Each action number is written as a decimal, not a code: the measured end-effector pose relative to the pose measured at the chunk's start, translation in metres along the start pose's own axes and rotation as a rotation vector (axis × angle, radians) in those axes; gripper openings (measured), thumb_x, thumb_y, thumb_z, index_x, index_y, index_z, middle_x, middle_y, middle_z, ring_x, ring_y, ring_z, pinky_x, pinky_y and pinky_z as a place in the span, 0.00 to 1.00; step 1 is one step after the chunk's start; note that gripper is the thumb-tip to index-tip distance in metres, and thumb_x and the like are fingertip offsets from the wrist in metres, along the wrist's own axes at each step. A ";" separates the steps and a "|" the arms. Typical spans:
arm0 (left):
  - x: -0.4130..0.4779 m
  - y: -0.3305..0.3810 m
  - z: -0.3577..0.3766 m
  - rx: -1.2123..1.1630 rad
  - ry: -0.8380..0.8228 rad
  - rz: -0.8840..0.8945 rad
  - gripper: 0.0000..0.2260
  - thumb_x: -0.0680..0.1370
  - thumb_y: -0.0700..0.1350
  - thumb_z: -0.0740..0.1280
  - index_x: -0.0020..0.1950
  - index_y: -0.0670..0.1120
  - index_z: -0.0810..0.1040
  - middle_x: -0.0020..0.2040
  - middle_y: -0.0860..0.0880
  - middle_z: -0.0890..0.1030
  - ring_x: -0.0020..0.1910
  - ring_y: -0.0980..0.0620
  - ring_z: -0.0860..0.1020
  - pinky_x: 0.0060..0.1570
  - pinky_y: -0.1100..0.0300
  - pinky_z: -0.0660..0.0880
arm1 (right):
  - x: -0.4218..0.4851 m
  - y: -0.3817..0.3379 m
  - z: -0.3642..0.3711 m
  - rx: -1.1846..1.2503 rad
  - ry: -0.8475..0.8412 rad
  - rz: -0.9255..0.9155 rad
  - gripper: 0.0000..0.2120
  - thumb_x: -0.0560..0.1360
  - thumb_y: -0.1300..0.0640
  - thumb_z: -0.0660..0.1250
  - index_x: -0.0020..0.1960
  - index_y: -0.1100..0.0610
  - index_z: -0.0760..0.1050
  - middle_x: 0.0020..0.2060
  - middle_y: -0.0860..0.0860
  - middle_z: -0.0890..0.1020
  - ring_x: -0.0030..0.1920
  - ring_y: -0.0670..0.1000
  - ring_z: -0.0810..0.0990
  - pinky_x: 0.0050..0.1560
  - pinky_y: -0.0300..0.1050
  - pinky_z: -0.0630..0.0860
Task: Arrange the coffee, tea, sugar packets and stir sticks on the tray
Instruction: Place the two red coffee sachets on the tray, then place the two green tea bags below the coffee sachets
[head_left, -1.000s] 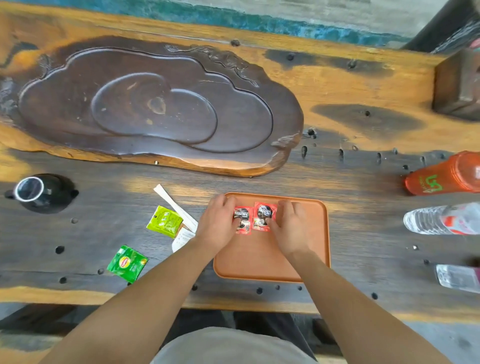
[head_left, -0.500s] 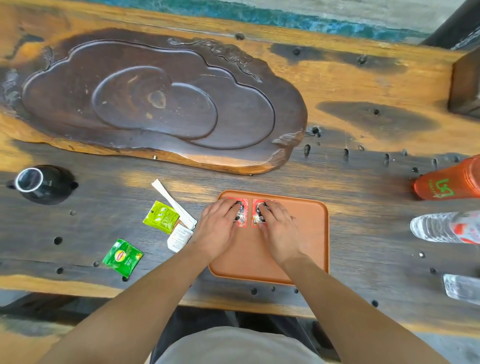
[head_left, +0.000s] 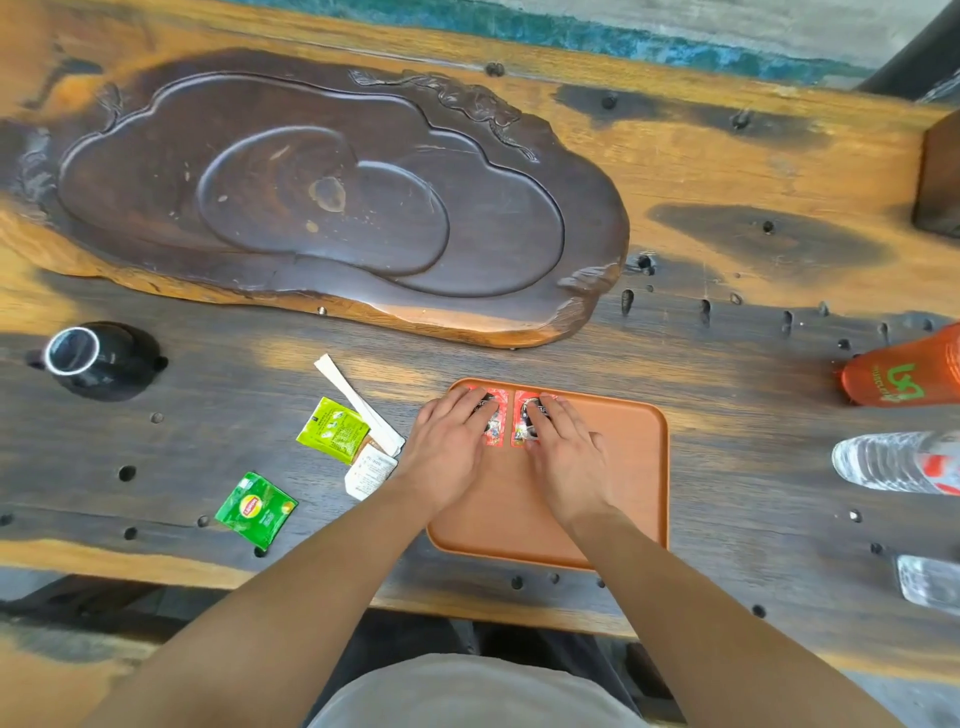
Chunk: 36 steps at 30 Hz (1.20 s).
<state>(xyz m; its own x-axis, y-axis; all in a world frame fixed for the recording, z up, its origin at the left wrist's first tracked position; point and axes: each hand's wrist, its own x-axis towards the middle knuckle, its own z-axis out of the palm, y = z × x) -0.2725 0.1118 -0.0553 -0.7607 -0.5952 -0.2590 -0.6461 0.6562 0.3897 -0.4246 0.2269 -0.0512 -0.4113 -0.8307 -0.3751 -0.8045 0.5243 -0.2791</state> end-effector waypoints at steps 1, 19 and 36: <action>0.000 -0.001 0.000 -0.009 0.001 0.005 0.21 0.81 0.44 0.60 0.76 0.51 0.68 0.77 0.51 0.68 0.78 0.48 0.61 0.73 0.48 0.58 | 0.000 -0.001 -0.002 0.012 0.003 0.002 0.23 0.83 0.53 0.60 0.77 0.50 0.62 0.79 0.48 0.62 0.80 0.49 0.55 0.68 0.54 0.66; -0.151 -0.164 -0.059 -0.189 0.297 -0.803 0.21 0.69 0.52 0.77 0.57 0.45 0.78 0.54 0.41 0.76 0.55 0.36 0.74 0.52 0.43 0.72 | 0.023 -0.180 0.025 0.158 -0.081 -0.418 0.11 0.76 0.54 0.70 0.56 0.58 0.79 0.51 0.55 0.81 0.54 0.61 0.77 0.54 0.57 0.77; -0.176 -0.197 -0.062 -0.217 0.091 -0.603 0.15 0.71 0.56 0.75 0.49 0.52 0.73 0.49 0.53 0.76 0.53 0.48 0.71 0.52 0.51 0.67 | 0.044 -0.265 0.040 0.124 -0.168 -0.160 0.15 0.79 0.57 0.67 0.63 0.61 0.75 0.58 0.60 0.77 0.60 0.62 0.74 0.62 0.52 0.71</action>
<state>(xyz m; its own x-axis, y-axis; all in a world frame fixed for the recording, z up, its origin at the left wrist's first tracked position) -0.0073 0.0589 -0.0318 -0.2539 -0.8734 -0.4156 -0.9238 0.0917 0.3716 -0.2119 0.0588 -0.0295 -0.1979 -0.8677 -0.4560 -0.7904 0.4164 -0.4493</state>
